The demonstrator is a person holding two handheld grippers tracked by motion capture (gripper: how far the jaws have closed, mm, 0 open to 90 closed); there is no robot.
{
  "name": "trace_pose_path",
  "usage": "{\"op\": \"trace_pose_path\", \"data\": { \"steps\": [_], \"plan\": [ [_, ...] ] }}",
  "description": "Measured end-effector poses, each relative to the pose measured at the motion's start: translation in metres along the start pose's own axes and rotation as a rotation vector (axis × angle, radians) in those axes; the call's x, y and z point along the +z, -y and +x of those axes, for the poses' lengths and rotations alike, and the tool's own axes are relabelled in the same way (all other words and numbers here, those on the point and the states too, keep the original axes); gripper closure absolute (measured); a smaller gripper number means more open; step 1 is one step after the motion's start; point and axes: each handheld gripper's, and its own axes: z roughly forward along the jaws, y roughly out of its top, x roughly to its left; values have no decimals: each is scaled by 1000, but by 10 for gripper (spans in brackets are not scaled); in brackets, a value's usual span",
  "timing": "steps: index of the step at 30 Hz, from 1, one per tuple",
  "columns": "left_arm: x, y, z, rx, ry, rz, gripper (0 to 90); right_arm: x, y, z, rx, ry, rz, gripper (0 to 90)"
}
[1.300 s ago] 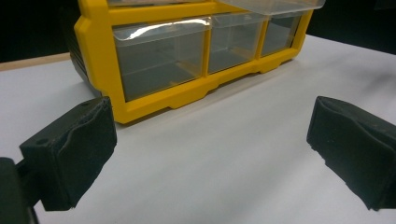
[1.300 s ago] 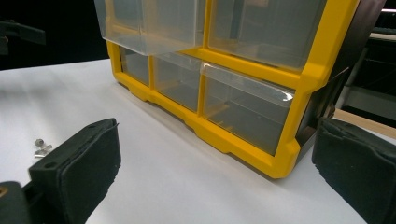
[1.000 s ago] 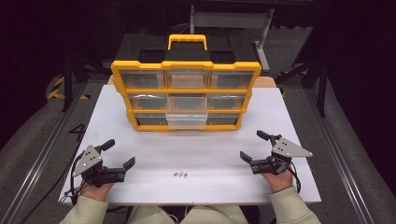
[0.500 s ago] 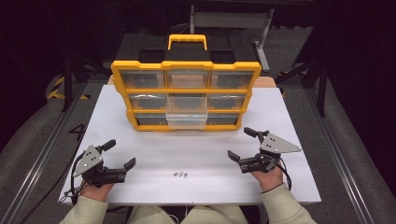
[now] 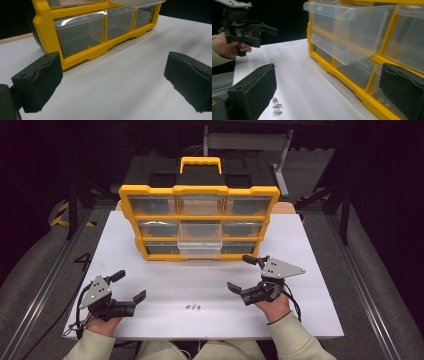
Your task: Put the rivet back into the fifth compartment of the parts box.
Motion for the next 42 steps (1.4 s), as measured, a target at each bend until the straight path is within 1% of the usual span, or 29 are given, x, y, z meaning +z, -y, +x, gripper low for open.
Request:
{"op": "trace_pose_path", "data": {
  "steps": [1, 2, 3, 5, 6, 8, 10, 12, 13, 17, 19, 22, 24, 25, 28, 30, 31, 32, 33, 34, 35, 36, 37, 38, 40, 41, 42],
  "plan": [
    [0, 0, 0, 0, 1, 1, 26, 0, 0, 0, 0, 0, 0, 18],
    [0, 0, 0, 0, 1, 2, 27, 0, -5, 2, -15, -8, 25, 22],
    [0, 0, 0, 0, 1, 2, 27, 0, -10, 3, -42, -6, 59, 28],
    [0, 0, 0, 0, 2, 9, 27, 0, -17, 5, -81, -2, 129, 33],
    [0, 0, 0, -1, 0, 7, 27, 1, -21, 5, -98, -10, 166, 42],
    [1, 0, 0, -4, 1, 6, 27, 2, -28, 5, -115, -31, 238, 56],
    [0, 0, 0, 0, 0, 12, 28, 4, -34, 4, -124, -63, 295, 84],
    [0, 0, -1, 0, 2, 18, 28, 9, -39, 5, -127, -87, 365, 95],
    [0, 0, 0, 3, 3, 17, 28, 10, -40, 5, -133, -96, 384, 101],
    [1, 0, 0, 2, 5, 16, 28, 23, -49, 8, -177, -136, 508, 106],
    [0, 0, 0, -1, 11, 22, 28, 27, -53, 10, -208, -144, 556, 106],
    [1, 0, 0, 1, 15, 25, 28, 34, -60, 14, -234, -162, 619, 105],
    [1, 0, -1, 4, 16, 27, 28, 39, -64, 15, -245, -172, 667, 105],
    [1, 0, -1, 4, 16, 27, 28, 39, -64, 15, -245, -172, 667, 105],
    [1, 0, 0, 7, 19, 30, 28, 44, -66, 15, -257, -180, 734, 109],
    [0, -1, 0, 7, 22, 32, 28, 50, -65, 14, -274, -193, 837, 117],
    [0, 0, 1, 6, 19, 29, 28, 52, -65, 15, -283, -198, 867, 125],
    [0, 0, 1, 4, 20, 27, 28, 53, -66, 16, -286, -192, 888, 131],
    [0, 0, 1, 4, 20, 27, 28, 53, -66, 16, -286, -192, 888, 131],
    [0, 0, 1, 3, 24, 29, 28, 54, -66, 16, -293, -193, 899, 138],
    [1, 0, 1, 3, 23, 32, 28, 55, -69, 17, -300, -204, 919, 145],
    [1, 0, 1, 6, 24, 35, 29, 56, -69, 17, -306, -202, 928, 146],
    [1, 0, 1, 6, 24, 35, 28, 56, -69, 17, -306, -202, 928, 146],
    [2, 0, 0, 8, 27, 35, 28, 57, -70, 17, -305, -203, 943, 149],
    [2, -1, 1, 9, 33, 39, 29, 60, -72, 19, -331, -169, 976, 160],
    [2, 0, 1, 8, 34, 40, 28, 61, -74, 20, -336, -158, 988, 160],
    [2, 0, 2, 7, 35, 41, 29, 61, -75, 20, -340, -157, 996, 160]
  ]
}}
